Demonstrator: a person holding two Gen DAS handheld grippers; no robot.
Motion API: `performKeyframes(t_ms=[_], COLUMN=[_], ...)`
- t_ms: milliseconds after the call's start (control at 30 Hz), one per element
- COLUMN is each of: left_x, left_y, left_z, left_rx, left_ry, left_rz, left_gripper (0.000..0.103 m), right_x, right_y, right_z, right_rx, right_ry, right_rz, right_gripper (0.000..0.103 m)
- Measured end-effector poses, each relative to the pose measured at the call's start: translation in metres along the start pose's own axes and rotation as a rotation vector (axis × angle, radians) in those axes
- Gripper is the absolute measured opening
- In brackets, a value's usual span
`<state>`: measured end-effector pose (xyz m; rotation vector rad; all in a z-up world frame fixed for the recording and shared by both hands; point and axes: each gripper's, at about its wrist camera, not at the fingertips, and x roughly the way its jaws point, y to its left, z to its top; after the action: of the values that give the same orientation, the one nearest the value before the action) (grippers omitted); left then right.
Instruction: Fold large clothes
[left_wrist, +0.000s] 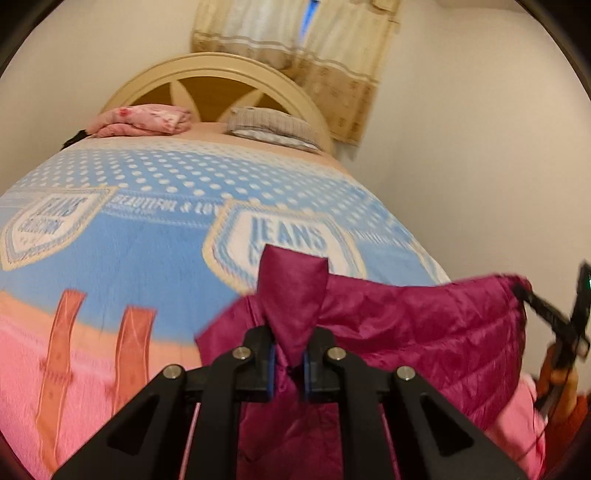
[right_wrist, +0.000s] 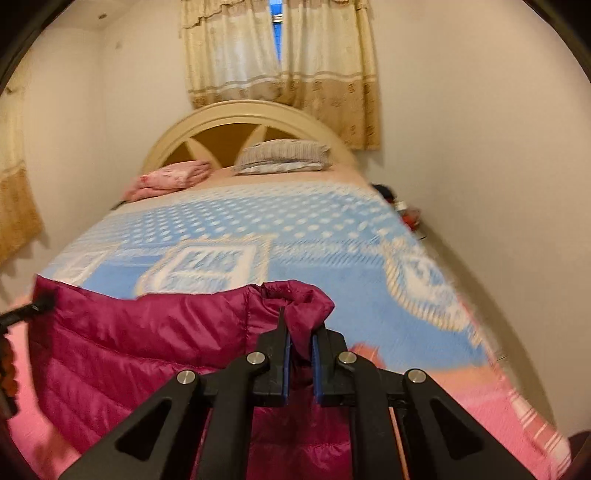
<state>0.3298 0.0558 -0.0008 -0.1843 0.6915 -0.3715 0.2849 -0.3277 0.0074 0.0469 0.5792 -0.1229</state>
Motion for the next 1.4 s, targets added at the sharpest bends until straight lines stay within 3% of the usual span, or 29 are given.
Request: performKeyframes(t_ms=[133,333,367,500,600,833,867,967,1067,1133,1200,1233,1400], left_x=[0.063,0.141,0.148,0.167,0.166,0.173,0.172,0.170,0.147,0.126,0.097,0.088,0.047], left_y=[0.005,0.012,0.012,0.014,0.015,0.024,0.023,0.029,0.035,0.033,0.028,0.026,-0.002], left_z=[0.020,-0.012,-0.018,-0.036,-0.039,-0.041,-0.041,-0.041,-0.040,-0.040,-0.043,-0.044,-0.069], left_rx=[-0.026,-0.001,0.012,0.028,0.014,-0.052,-0.052,-0.080,-0.090,-0.075,-0.071,-0.074,-0.010], left_ry=[0.022,0.110,0.118,0.127,0.110,0.152,0.154,0.175,0.188,0.160,0.117,0.104,0.088], left_rz=[0.101,0.275,0.307,0.367,0.381,0.360,0.377,0.367,0.283,0.296,0.336,0.333,0.296], left_gripper=[0.011,0.012,0.019,0.031,0.036,0.047,0.055,0.062,0.062,0.063,0.076,0.082,0.083], right_x=[0.062,0.142,0.149,0.172,0.183,0.195,0.195,0.187,0.134,0.094,0.068,0.063,0.078], right_y=[-0.008,-0.014,-0.016,-0.022,-0.020,-0.022,-0.021,-0.026,-0.035,-0.020,0.014,0.029,0.112], right_z=[0.006,-0.032,-0.040,-0.066,-0.074,-0.077,-0.076,-0.067,-0.047,-0.032,-0.023,-0.022,-0.035], right_rx=[0.050,0.053,0.050,0.066,0.061,0.082,0.077,0.106,0.229,0.189,0.083,0.055,0.041], right_ry=[0.045,0.164,0.172,0.209,0.233,0.267,0.272,0.298,0.158,0.072,0.041,0.048,0.163], right_rz=[-0.051,-0.137,-0.144,-0.133,-0.143,-0.133,-0.136,-0.102,-0.051,-0.044,-0.026,0.004,0.181], right_gripper=[0.008,0.008,0.008,0.009,0.009,0.011,0.011,0.011,0.011,0.011,0.011,0.011,0.011])
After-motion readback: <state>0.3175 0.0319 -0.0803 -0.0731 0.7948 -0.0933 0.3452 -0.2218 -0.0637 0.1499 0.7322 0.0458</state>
